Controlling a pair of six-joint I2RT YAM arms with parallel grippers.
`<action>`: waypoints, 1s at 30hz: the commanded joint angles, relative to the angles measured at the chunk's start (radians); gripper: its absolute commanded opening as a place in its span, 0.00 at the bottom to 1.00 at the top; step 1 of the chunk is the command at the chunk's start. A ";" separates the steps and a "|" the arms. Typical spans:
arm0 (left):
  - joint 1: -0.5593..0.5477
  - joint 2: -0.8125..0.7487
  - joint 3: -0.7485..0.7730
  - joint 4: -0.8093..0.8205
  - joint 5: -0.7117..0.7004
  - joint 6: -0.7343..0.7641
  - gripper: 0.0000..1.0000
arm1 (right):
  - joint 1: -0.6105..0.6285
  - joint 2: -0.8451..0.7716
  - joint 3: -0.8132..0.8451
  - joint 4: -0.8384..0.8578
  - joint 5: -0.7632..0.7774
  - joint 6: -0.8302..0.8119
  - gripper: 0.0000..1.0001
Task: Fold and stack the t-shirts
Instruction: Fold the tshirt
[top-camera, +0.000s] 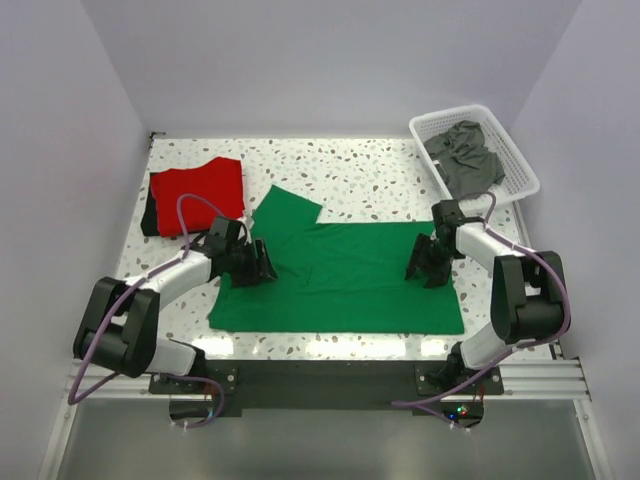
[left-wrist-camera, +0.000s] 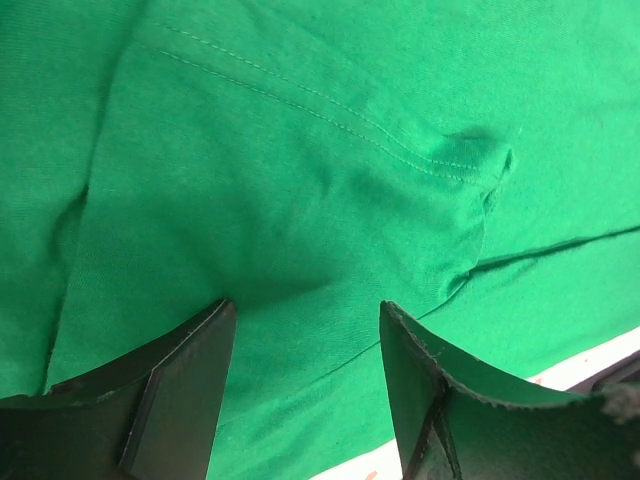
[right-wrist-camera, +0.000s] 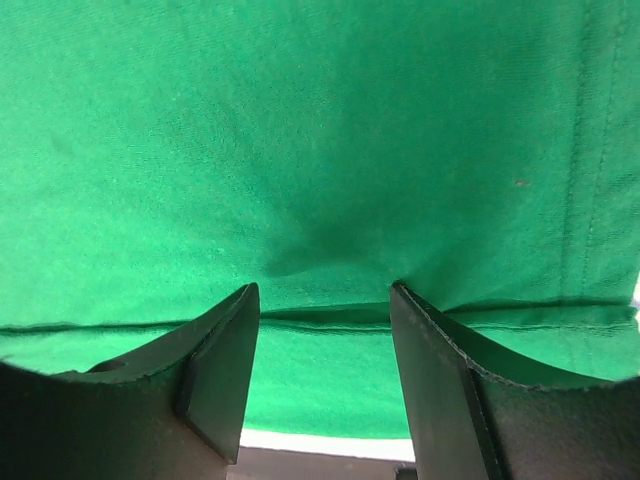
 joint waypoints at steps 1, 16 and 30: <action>0.002 -0.039 -0.073 -0.155 -0.056 -0.038 0.66 | 0.005 -0.042 -0.067 -0.076 0.040 0.011 0.59; 0.000 -0.243 -0.183 -0.236 -0.023 -0.171 0.68 | 0.003 -0.194 -0.171 -0.150 0.028 0.011 0.60; 0.000 -0.228 0.086 -0.247 -0.073 -0.144 0.68 | 0.000 -0.295 0.089 -0.235 0.162 0.001 0.59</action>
